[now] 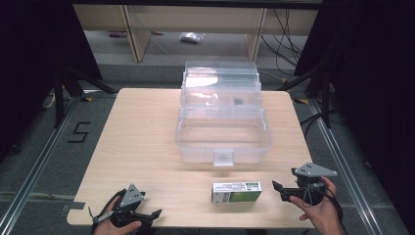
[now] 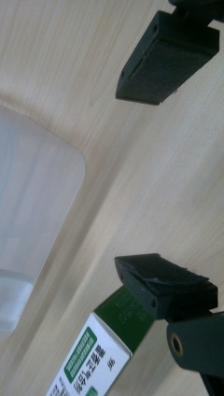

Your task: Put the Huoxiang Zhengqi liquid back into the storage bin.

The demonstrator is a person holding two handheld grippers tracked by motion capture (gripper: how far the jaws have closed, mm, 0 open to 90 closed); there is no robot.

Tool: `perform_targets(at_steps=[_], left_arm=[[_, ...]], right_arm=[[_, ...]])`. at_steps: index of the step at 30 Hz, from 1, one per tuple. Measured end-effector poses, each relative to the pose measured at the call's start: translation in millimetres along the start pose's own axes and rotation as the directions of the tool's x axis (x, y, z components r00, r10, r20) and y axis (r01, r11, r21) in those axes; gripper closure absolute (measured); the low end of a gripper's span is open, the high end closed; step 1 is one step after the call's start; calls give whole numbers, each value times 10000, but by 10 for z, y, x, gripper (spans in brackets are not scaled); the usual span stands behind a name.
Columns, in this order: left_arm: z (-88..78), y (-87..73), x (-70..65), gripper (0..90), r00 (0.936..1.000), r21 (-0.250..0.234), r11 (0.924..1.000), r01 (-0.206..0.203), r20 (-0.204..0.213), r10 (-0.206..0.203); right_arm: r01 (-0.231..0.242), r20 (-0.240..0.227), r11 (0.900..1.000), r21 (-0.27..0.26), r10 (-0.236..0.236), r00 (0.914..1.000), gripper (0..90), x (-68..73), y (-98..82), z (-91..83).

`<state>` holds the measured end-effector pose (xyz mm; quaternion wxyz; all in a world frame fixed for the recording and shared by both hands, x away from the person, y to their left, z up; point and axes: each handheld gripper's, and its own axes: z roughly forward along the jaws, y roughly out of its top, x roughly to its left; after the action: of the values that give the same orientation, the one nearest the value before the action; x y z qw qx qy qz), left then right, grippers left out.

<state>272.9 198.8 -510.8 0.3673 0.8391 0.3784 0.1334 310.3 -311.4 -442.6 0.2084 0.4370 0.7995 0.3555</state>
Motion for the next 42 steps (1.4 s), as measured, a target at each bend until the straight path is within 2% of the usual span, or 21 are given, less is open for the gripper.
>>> perform_targets(at_steps=[1, 2, 4, 7, 10, 11, 12, 15, 17, 19, 22, 25, 27, 32, 33, 34, 35, 38, 40, 41, 42], left_arm=[[0, 0, 0, 156, 10000, 0, 10000, 0, 0, 0], [0, 0, 0, 156, 10000, -40, 10000, 25, -11, -25], [3, -2, -1, 156, 10000, -40, 10000, 43, -1, -43], [14, -2, -6, 156, 9998, -159, 9997, 169, -68, -170], [5, -1, -3, 156, 10000, -35, 10000, 72, -23, -72], [16, -3, -6, 156, 9998, -169, 9997, 185, -55, -186], [13, -1, 1, 156, 9998, -102, 9999, 128, -128, -129], [4, -1, 0, 156, 10000, -57, 10000, 41, -18, -41], [23, -2, -19, 156, 9994, -243, 9991, 347, -30, -348], [9, -2, -4, 156, 10000, -99, 9999, 94, -26, -94], [11, -2, -7, 156, 9999, -73, 9999, 147, -27, -147], [15, -2, 0, 156, 9998, -130, 9998, 162, -106, -163], [14, -5, 2, 156, 9999, -104, 9999, 126, -113, -127], [15, -6, 3, 156, 9999, -96, 9999, 123, -111, -124], [15, -6, 3, 156, 9999, -96, 9999, 123, -111, -124], [15, -5, 4, 156, 9998, -134, 9997, 180, -110, -181], [15, -5, 4, 156, 9998, -134, 9997, 180, -110, -181], [15, -6, -1, 156, 9998, -153, 9997, 192, -77, -193], [15, -5, 4, 156, 9998, -136, 9998, 173, -114, -174], [-7, -1, 19, 156, 9999, 103, 9999, -139, -90, 140], [10, -4, 1, 156, 9999, -117, 9998, 130, -112, -131]], right_arm=[[0, 0, 10000, 0, 0, 10000, 174, 0, 0, 0], [-423, 30, 9991, 95, 422, 9991, 173, 41, 17, -46], [91, 105, 9999, -76, -90, 9999, 172, 13, 38, -81], [-237, -58, 9997, 71, 237, 9997, 171, 48, 50, -113], [372, -138, 9991, -178, -374, 9992, 172, 50, 92, -152], [-75, -195, 10000, -17, 75, 9998, 172, 93, 101, -172], [282, -219, 9996, -98, -284, 9994, 172, 84, 117, -176], [362, -325, 9991, -202, -368, 9988, 172, 108, 148, -202], [417, -508, 9988, -263, -430, 9978, 172, 138, 172, -214], [879, -714, 9954, -386, -905, 9933, 173, 181, 220, -208], [798, -888, 9965, -254, -818, 9927, 173, 229, 244, -211], [1352, -1168, 9901, -364, -1386, 9834, 176, 303, 324, -176], [1302, -1275, 9911, -292, -1329, 9829, 176, 333, 344, -173], [2309, -1793, 9729, -111, -2291, 9567, 187, 472, 513, -87], [2309, -1793, 9729, -111, -2291, 9567, 187, 472, 513, -87], [2689, -1905, 9632, -55, -2650, 9453, 200, 515, 558, -61], [2689, -1905, 9632, -55, -2650, 9453, 200, 515, 558, -61], [3359, -2252, 9418, 159, -3239, 9189, 231, 601, 653, 4], [3433, -2304, 9391, 163, -3306, 9152, 231, 620, 668, 28], [3614, -2502, 9319, 302, -3430, 9054, 231, 645, 704, 69], [3674, -2536, 9297, 255, -3495, 9020, 231, 663, 712, 97]])
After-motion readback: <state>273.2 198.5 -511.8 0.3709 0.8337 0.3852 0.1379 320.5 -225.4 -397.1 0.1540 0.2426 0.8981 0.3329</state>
